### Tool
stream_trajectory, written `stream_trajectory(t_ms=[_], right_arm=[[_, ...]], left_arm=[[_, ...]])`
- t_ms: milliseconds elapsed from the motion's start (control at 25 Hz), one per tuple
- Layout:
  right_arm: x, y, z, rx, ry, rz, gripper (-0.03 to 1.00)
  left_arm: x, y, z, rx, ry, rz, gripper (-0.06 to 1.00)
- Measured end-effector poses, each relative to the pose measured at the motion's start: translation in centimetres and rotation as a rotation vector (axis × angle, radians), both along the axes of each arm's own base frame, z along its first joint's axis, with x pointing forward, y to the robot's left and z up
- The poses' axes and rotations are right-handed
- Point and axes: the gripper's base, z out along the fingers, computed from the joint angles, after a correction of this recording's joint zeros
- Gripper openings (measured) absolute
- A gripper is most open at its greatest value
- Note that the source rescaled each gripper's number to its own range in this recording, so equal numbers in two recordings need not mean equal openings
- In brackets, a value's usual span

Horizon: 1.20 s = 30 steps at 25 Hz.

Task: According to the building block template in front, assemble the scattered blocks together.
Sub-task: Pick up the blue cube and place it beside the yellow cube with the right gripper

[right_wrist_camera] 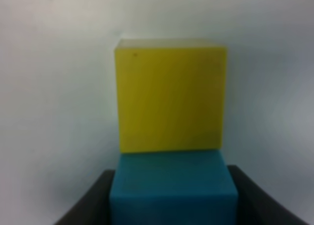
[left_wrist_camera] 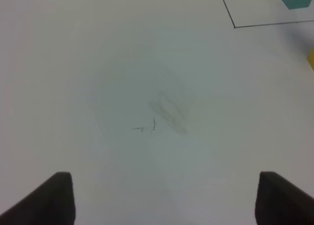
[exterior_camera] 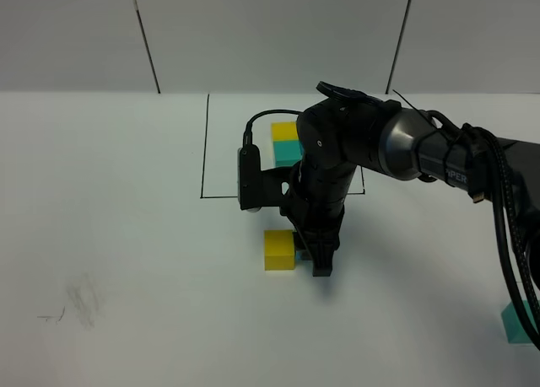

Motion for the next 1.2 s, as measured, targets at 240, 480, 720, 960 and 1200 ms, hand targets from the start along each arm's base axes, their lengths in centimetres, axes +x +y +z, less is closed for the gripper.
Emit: stream_trajectory(t_ms=[240,480,720,960,1200], right_arm=[[0.0,0.0,-0.9,-0.011,0.015,0.007,0.0],[0.2,0.1,-2.4,-0.025,0.035,0.007,0.0],[0.3,0.2,-2.4,-0.017,0.023,0.007,0.0],[0.3,0.2,-2.4,-0.018,0.022,0.007,0.0],[0.3,0.2,-2.4,-0.016,0.023,-0.031,0.0]], left_arm=[[0.0,0.0,0.0,0.0,0.0,0.0,0.67],[0.0,0.0,0.0,-0.001,-0.001,0.0,0.67],[0.0,0.0,0.0,-0.001,-0.001,0.0,0.67],[0.0,0.0,0.0,-0.001,-0.002,0.0,0.67],[0.0,0.0,0.0,-0.001,-0.002,0.0,0.67]])
